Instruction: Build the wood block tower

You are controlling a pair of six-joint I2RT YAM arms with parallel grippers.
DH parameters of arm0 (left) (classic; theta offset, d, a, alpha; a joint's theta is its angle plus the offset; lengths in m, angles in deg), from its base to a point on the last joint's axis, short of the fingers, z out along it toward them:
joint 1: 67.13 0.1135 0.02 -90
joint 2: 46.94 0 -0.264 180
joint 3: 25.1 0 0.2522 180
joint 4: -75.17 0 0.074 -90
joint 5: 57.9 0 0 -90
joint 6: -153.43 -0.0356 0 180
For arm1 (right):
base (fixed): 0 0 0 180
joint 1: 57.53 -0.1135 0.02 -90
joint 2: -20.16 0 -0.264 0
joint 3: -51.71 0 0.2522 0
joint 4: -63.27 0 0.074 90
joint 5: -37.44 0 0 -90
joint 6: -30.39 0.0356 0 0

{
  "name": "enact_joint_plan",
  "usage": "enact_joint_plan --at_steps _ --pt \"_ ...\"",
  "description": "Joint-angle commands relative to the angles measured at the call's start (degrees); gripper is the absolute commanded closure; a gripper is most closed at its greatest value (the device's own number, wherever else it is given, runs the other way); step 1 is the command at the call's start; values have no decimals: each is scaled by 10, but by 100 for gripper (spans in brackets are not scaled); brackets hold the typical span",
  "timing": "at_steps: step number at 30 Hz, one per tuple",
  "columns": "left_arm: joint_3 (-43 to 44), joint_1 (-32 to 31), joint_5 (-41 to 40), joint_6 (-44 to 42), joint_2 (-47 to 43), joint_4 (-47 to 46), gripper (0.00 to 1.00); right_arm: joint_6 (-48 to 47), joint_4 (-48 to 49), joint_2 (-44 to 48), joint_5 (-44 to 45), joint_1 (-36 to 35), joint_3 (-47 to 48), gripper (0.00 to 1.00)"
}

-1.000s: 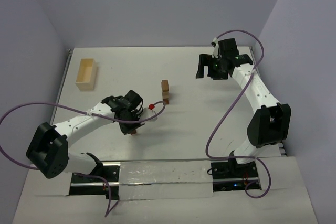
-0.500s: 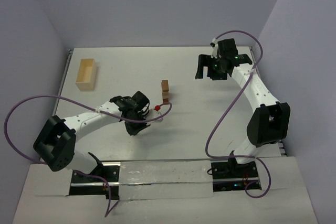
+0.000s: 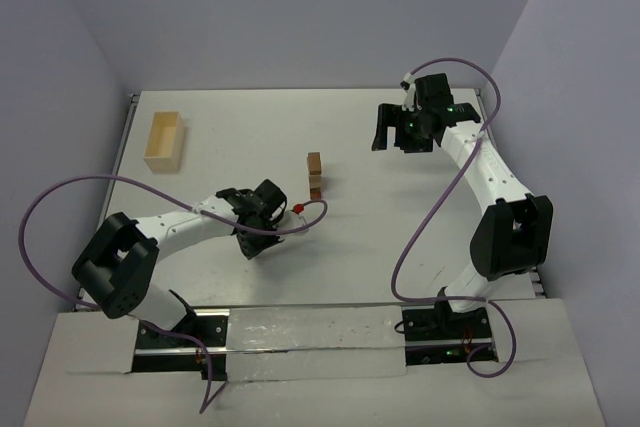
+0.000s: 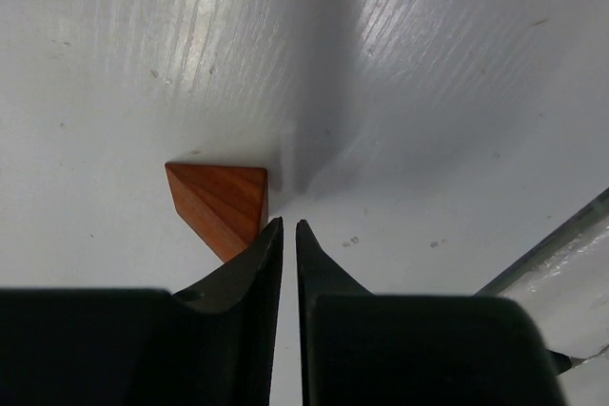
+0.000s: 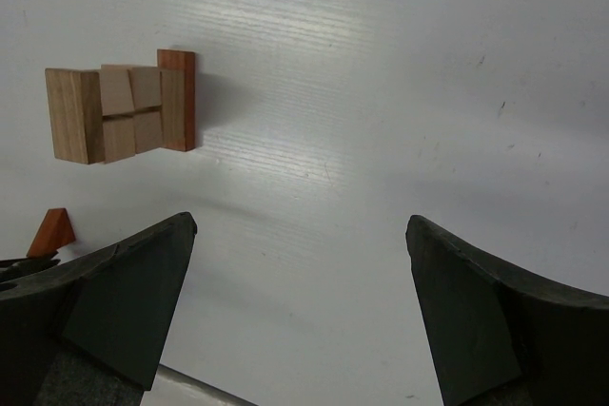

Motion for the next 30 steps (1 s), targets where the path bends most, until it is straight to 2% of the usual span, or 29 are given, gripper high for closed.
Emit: enact_joint_plan --at_steps 1,4,10,14,19,20,21,22,23,24,26,30 --pt "-3 2 -17 8 -1 -26 87 -7 2 2 -7 0 3 0" --pt "-3 2 -19 9 2 -23 100 -8 2 2 -9 1 3 0" --pt "20 3 -8 12 -11 -5 100 -12 7 12 -18 0 -1 0" --pt "89 3 42 32 -29 34 100 -23 20 32 -38 0 -16 0" --pt "120 3 88 35 -9 69 99 -32 23 44 -54 0 -19 0" --pt "118 3 86 36 -11 67 95 -34 21 44 -56 1 -18 0" --pt "115 3 83 38 -16 62 85 -36 18 44 -60 1 -16 0" --pt "115 3 76 40 -26 60 41 -38 17 46 -62 0 -16 0" --pt "117 3 75 44 -30 59 18 -40 16 47 -63 0 -17 0" --pt "117 3 75 45 -31 60 6 -40 16 47 -64 0 -18 0" --pt "131 3 60 56 -39 69 1 -45 14 47 -65 0 -20 0" --pt "119 4 32 59 -51 82 1 -46 10 44 -68 0 -18 0"
